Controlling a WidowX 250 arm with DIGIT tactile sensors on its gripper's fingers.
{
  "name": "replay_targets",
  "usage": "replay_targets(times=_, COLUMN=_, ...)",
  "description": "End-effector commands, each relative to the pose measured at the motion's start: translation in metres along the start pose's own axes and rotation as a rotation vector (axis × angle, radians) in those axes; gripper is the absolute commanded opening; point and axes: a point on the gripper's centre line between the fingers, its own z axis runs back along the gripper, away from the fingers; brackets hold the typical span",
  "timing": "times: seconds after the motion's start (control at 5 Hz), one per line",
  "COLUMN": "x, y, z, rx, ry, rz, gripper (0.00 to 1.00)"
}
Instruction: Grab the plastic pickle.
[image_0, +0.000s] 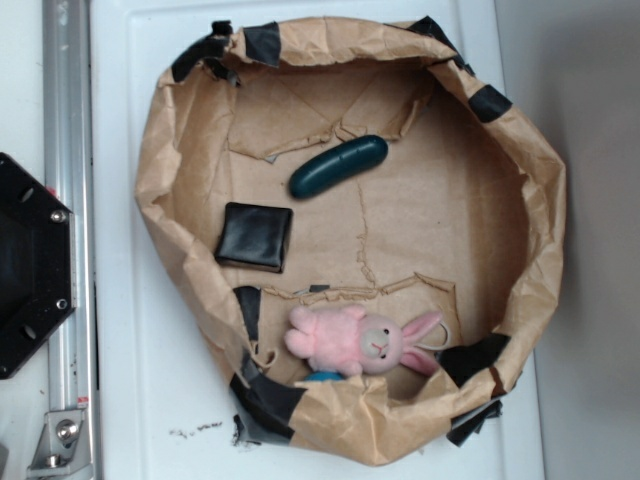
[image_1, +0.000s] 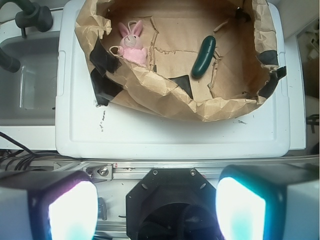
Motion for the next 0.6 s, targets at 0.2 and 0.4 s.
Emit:
replay_targets(times=0.2, x=0.047, y=0.0, z=-0.017, rx=0.043, ry=-0.089, rz=0.018, gripper=1.0)
replay_targets(times=0.4, x=0.084, y=0.0, z=-0.052, rx=0.016, ry=-0.174, rz=0.03, gripper=1.0)
